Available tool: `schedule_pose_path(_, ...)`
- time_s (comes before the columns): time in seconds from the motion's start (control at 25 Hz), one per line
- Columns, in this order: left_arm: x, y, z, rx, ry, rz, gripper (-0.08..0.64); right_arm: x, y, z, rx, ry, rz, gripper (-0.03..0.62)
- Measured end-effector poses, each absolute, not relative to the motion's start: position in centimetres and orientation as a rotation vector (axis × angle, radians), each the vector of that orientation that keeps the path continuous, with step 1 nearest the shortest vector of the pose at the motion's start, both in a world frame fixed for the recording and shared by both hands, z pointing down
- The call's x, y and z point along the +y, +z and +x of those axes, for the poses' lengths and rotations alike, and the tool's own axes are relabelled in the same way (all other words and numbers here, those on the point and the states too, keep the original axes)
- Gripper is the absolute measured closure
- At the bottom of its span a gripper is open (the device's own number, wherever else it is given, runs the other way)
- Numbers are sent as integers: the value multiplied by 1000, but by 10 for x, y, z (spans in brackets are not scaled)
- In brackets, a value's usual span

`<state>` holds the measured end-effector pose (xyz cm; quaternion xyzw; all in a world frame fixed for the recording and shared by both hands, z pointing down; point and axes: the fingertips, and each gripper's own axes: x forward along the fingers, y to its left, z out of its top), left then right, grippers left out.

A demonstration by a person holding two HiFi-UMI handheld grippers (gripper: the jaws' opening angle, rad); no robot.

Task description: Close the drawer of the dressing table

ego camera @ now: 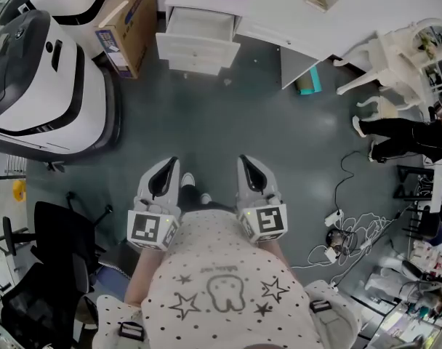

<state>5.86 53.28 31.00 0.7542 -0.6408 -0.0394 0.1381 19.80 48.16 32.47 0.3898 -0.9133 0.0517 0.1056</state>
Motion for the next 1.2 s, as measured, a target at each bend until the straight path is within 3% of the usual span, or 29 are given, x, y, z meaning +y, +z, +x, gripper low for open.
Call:
schedule_pose_path(0.56, 510, 306, 3, -1928, -140, 2114, 565, 454, 328, 156, -2710, 198, 1160, 589)
schedule_pose_path(1.2, 467, 308, 2, -1949, -133, 2083, 565, 407, 331, 153, -2727, 209, 1127, 589)
